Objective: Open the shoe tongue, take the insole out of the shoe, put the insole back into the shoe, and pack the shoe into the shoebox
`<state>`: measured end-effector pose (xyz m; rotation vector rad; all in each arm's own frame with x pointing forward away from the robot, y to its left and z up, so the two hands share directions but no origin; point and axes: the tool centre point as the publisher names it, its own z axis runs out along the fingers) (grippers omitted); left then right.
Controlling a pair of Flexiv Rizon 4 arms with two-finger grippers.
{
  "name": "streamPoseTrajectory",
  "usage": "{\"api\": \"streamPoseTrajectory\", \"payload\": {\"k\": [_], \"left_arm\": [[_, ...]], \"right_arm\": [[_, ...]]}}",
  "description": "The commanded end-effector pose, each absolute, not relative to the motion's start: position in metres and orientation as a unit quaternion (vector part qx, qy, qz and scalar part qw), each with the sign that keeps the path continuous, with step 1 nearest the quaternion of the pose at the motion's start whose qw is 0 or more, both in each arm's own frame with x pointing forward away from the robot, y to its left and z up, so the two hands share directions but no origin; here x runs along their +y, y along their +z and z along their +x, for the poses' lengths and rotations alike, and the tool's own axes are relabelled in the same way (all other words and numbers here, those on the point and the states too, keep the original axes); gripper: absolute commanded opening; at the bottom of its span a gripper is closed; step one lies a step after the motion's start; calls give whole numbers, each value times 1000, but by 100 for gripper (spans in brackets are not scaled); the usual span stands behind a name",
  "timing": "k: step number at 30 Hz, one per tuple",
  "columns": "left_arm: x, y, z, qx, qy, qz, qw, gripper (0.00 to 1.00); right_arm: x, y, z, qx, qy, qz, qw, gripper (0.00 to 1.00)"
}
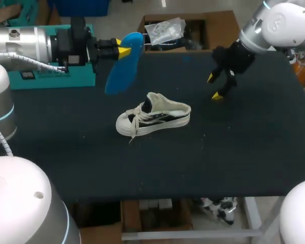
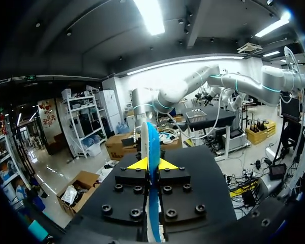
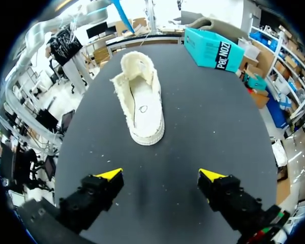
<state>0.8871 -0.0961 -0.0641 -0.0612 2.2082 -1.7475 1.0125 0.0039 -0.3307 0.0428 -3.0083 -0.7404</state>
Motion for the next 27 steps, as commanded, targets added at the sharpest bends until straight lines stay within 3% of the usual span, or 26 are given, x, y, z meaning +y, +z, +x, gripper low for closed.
{"api": "streamPoseTrajectory", "payload": {"k": [1, 16, 27], "left_arm": [[-95, -56, 888, 782, -603, -20, 154, 0], [-93, -57, 889, 784, -600, -19, 159, 0], [-55, -39, 893, 722, -683, -28, 108, 0]], "right_arm": [[5, -328, 1015, -972, -231, 12, 29, 100], [22, -328, 1025, -984, -169, -14, 54, 100], [35, -320, 1022, -990, -135, -18, 34, 100]]}}
